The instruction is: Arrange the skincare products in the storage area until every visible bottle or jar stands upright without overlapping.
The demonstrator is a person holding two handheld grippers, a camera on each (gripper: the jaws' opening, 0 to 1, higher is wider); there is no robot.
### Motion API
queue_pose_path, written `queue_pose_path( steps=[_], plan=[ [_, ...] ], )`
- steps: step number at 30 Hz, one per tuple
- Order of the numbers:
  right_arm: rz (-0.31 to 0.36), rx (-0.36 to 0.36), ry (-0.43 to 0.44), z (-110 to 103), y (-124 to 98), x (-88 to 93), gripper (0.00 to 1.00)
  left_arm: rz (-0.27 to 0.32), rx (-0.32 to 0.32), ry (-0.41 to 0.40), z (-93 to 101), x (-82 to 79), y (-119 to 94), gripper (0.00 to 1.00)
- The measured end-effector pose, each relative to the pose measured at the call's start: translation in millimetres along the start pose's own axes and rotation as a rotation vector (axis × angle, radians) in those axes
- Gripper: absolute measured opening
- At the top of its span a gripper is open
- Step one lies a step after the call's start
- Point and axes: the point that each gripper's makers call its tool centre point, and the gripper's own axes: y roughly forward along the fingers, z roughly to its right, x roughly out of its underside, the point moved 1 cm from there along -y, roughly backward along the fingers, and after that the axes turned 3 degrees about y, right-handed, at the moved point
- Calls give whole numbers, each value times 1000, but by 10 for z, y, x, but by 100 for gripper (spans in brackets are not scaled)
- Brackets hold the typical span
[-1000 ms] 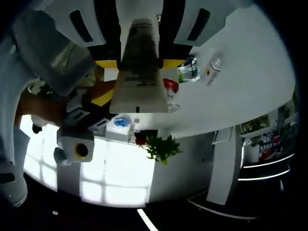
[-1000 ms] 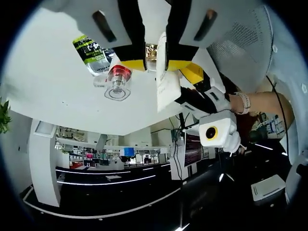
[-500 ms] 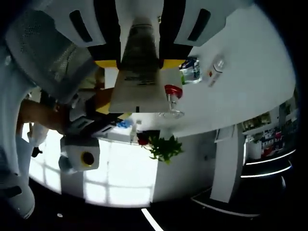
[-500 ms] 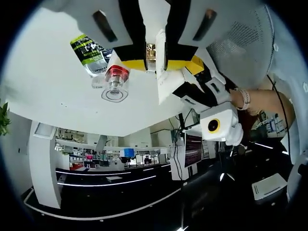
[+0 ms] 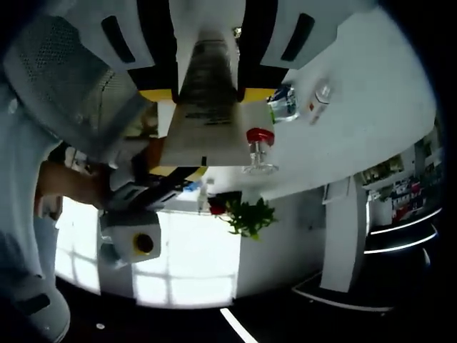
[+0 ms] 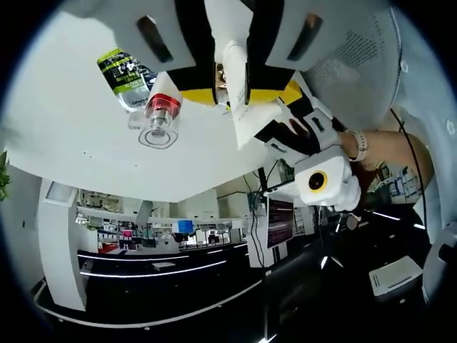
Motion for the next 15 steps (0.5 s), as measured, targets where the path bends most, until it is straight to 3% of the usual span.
queue_pose_path(
  steps=[15],
  plan=[
    [-24, -11, 4, -19, -23, 75, 16, 26, -20, 28, -35, -4, -23, 33]
  ],
)
